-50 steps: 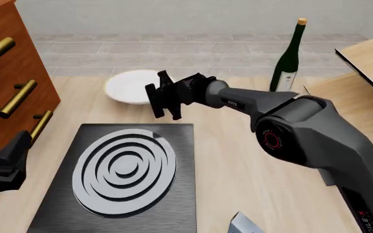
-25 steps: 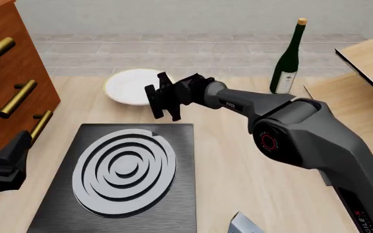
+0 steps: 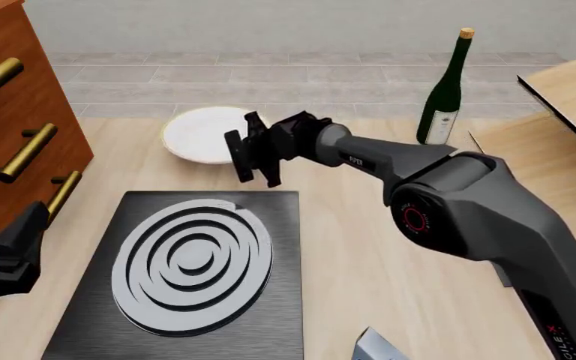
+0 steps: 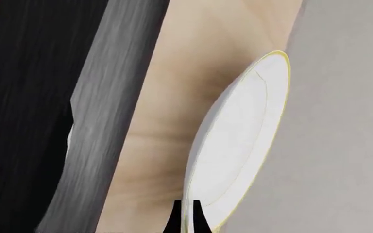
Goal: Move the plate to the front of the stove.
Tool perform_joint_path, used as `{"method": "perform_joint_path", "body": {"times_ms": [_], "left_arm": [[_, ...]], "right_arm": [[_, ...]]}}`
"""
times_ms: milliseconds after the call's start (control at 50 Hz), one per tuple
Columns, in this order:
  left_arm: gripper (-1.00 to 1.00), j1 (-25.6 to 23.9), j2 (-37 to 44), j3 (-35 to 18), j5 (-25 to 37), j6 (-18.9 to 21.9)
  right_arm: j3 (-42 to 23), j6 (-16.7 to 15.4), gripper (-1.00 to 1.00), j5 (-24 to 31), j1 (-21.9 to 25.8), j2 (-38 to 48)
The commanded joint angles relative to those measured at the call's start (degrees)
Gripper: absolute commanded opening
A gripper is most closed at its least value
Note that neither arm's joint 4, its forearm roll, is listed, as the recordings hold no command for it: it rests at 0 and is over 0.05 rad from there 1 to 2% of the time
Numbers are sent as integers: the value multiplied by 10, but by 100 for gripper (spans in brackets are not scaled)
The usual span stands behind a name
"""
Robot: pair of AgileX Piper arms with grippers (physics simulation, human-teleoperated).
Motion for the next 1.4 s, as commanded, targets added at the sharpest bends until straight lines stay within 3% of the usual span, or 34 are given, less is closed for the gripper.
{"method": "perform_joint_path", "body": {"times_ms": [20, 360, 600, 1400], "left_arm": [[100, 0, 0, 0, 0, 0], [100, 0, 1, 0, -1, 0], [100, 0, 1, 0, 0, 0], [100, -1, 8, 0, -5, 1]], "right_arm": [[-3, 15, 100, 26, 2, 12], [-6, 13, 100, 25, -4, 10], [43, 1, 100, 25, -12, -24], [96, -23, 100, 27, -49, -112]]}}
